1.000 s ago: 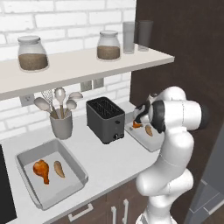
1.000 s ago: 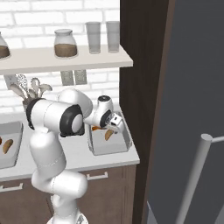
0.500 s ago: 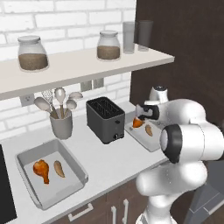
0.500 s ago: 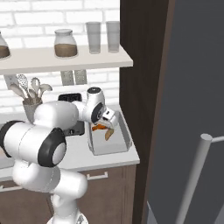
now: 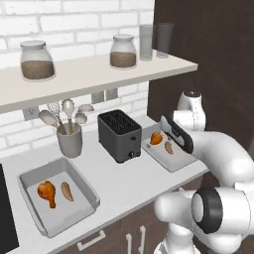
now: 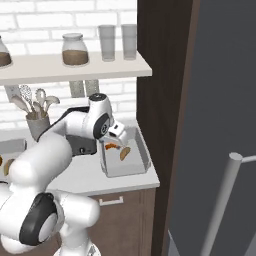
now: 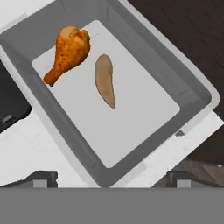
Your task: Place one sweet potato and one chicken drumstick in each tupperware on the nearby counter, to pack two identical lunches.
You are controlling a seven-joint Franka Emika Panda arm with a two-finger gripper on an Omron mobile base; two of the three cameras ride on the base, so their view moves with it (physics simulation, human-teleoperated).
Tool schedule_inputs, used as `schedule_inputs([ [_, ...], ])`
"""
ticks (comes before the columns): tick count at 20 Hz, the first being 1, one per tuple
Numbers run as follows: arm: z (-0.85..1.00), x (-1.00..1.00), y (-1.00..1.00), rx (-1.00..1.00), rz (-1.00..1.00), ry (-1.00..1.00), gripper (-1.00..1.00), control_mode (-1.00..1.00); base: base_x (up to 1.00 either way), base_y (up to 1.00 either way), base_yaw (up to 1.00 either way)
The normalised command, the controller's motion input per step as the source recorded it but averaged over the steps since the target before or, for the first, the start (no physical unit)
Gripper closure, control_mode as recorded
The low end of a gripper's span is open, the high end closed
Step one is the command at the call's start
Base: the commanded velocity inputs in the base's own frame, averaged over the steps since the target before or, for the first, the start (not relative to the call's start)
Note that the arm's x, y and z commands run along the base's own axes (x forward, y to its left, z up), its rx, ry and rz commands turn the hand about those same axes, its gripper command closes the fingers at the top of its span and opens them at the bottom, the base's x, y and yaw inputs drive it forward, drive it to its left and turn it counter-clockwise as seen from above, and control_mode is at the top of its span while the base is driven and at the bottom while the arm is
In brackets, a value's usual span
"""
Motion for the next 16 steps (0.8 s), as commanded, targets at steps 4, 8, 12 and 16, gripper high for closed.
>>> schedule_inputs([
  [4,0.31,-1.0,0.03,0.0,0.0,-0.01,-1.0,-1.0,0.0,0.0,0.0],
  [8,0.7,-0.69,0.28,-0.07,0.02,-0.22,-1.0,-1.0,0.0,0.0,0.0],
  [12,0.93,-0.53,0.21,-0.15,0.05,-0.37,-1.0,-1.0,0.0,0.0,0.0],
  [16,0.93,-0.55,0.0,-0.02,0.04,-0.23,-1.0,-1.0,0.0,0.0,0.0],
])
